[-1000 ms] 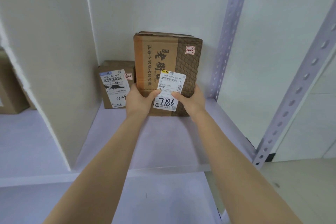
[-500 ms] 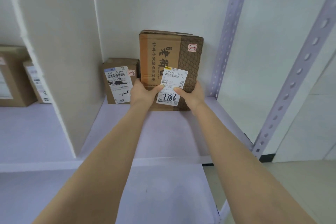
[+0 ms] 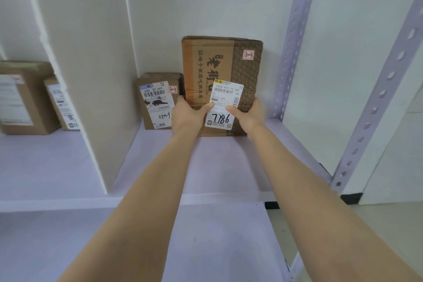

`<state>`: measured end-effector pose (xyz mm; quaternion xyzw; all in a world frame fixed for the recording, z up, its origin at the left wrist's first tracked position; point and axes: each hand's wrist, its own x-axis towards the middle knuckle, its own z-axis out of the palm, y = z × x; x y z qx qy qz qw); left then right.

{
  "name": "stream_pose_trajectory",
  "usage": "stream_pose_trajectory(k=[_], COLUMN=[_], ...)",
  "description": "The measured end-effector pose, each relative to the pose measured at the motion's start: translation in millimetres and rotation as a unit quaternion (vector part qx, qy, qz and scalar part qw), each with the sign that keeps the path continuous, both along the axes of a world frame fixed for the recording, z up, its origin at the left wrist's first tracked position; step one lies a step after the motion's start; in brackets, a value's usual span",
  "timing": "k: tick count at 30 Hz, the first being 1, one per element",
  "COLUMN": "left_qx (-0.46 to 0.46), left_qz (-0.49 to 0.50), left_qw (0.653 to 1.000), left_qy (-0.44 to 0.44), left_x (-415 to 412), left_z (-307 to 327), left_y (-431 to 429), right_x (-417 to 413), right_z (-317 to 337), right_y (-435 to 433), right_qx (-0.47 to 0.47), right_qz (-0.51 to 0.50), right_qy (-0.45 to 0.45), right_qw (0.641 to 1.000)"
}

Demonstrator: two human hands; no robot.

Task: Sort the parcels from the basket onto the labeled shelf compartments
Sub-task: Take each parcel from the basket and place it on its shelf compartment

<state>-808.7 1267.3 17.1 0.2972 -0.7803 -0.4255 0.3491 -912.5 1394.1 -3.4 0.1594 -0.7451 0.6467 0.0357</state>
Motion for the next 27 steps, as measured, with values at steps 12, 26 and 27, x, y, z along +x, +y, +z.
stream_pose_trajectory(k=[12,26,27], left_qx=[0.033,-0.151,-0.207], left_qz=[0.050,-0.069,-0.100], left_qw=[0.996,0.887,0.866], left_qy=[-0.059,-0.432,-0.444], left_x=[12.7,124.6,136.8], left_z=[5.3,118.0,131.9], left_y=[21.3,50.1,56.3], right_x=[15.4,121.1,129.9], right_z=[17.5,163.9,178.8], right_y=[5.0,72.1,79.8], right_qx=[0.076,0.419,0.456], right_qz=[-0.035,0.159,0.185], right_qy=[-0.053,-0.178,-0.179], right_qw=[0.995,0.876,0.852])
